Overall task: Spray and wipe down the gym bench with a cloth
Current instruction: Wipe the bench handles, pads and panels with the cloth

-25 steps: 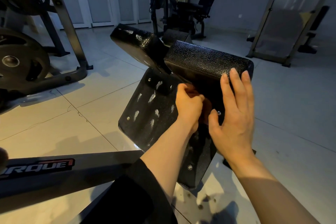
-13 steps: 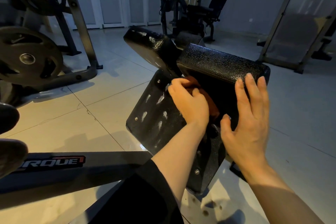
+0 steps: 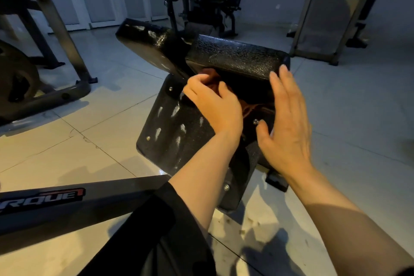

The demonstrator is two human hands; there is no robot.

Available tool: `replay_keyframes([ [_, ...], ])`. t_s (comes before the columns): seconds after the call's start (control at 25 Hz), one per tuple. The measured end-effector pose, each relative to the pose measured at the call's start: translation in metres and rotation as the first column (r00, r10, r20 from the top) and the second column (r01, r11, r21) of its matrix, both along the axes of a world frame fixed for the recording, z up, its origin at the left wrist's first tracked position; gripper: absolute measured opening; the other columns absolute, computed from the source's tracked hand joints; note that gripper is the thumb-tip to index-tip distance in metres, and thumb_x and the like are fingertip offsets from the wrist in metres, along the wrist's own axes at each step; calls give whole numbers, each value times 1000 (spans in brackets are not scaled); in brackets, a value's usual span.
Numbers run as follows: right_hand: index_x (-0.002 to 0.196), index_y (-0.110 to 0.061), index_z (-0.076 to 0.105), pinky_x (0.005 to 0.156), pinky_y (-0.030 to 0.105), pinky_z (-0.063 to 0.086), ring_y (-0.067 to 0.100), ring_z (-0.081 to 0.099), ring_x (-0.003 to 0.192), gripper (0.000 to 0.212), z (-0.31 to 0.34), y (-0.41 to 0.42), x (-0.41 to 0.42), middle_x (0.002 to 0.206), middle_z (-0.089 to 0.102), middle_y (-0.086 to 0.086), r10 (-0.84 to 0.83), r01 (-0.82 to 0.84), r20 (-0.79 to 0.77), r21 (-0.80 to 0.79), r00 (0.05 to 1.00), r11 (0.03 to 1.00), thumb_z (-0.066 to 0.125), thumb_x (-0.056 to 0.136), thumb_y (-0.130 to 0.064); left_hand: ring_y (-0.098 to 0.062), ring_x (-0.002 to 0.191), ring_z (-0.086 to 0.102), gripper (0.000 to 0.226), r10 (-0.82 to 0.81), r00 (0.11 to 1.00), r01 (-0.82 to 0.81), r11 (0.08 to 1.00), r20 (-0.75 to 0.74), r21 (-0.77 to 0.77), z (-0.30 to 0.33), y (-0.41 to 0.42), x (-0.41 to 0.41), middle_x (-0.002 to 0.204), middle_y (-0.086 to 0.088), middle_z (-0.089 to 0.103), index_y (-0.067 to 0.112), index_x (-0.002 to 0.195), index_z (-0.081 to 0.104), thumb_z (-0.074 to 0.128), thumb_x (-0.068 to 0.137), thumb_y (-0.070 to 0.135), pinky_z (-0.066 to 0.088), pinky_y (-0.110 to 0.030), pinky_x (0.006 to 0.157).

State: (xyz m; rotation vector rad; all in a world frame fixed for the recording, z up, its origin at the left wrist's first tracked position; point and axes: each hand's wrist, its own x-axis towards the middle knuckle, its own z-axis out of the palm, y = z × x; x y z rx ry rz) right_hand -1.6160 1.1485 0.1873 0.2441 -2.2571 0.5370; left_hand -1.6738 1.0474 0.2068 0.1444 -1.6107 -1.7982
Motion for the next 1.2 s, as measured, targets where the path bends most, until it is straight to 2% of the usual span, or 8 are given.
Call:
replay_keyframes([
  [0.12, 154, -24, 9, 89, -12, 12, -5, 8, 137, 93, -9, 5, 15, 162, 6, -6, 38, -22, 146, -107, 989, 994, 60, 82, 5, -19, 101, 56, 27, -303, 932, 323, 943, 199, -76, -15, 10, 10, 114, -11, 53, 14, 100, 50, 60, 82, -5, 49, -38, 94],
  [0.32, 153, -32, 3, 104, 7, 6, 1, 10, 142, 88, -18, 13, 29, 161, 8, -12, 133, -17, 371, -300, 919, 954, 50, 89, 5, -15, 101, 49, 29, -134, 988, 129, 989, 78, 70, -5, 26, 28, 121, -10, 44, 12, 106, 47, 56, 86, -7, 43, -20, 91],
  [0.44, 153, -36, 0, 103, 16, 13, 6, 12, 144, 89, -19, 13, 36, 161, 4, -13, 171, -17, 436, -335, 884, 942, 49, 91, 5, -19, 104, 54, 30, -380, 911, 376, 925, 160, 57, -15, 28, 24, 119, -12, 50, 14, 106, 49, 57, 85, -6, 49, -34, 96],
  [0.52, 153, -37, 0, 102, 18, 16, 7, 12, 145, 90, -16, 12, 36, 161, 4, -13, 199, -35, 430, -360, 881, 932, 50, 91, 5, -22, 102, 58, 31, -393, 882, 379, 920, 260, 104, -24, 28, 22, 116, -11, 53, 16, 105, 52, 57, 84, -6, 52, -41, 92],
  [0.68, 153, -36, -1, 98, 4, 13, 7, 13, 144, 90, -13, 11, 23, 162, 3, -13, 233, -51, 396, -418, 888, 907, 49, 91, 7, -19, 106, 52, 32, -140, 976, 123, 987, 167, 107, -16, 39, 23, 117, -6, 46, 11, 112, 50, 57, 84, -5, 47, -26, 93],
  [0.88, 153, -36, 4, 73, -13, 23, -1, 16, 135, 88, -21, 16, 15, 161, 5, -13, 253, -73, 370, -438, 894, 896, 43, 90, 12, -23, 104, 61, 34, -474, 847, 438, 879, 241, 188, -40, 51, 11, 113, -11, 60, 12, 109, 55, 65, 80, -4, 52, -42, 94],
  [1.08, 153, -36, 8, 89, -7, 16, -2, 18, 138, 86, -22, 24, 11, 160, 10, -15, 198, -67, 344, -356, 918, 932, 45, 90, 11, -18, 107, 51, 34, -133, 982, 122, 989, 133, 84, -31, 58, 9, 121, -11, 45, 8, 111, 46, 62, 83, -5, 45, -13, 87],
  [1.2, 152, -37, 5, 75, -11, 26, -15, 17, 118, 87, -24, 24, 11, 161, 7, -15, 211, -82, 358, -343, 909, 936, 45, 91, 11, -21, 107, 56, 37, -337, 928, 327, 941, 161, 86, -42, 59, 3, 118, -12, 52, 9, 110, 48, 62, 81, -7, 51, -31, 94],
])
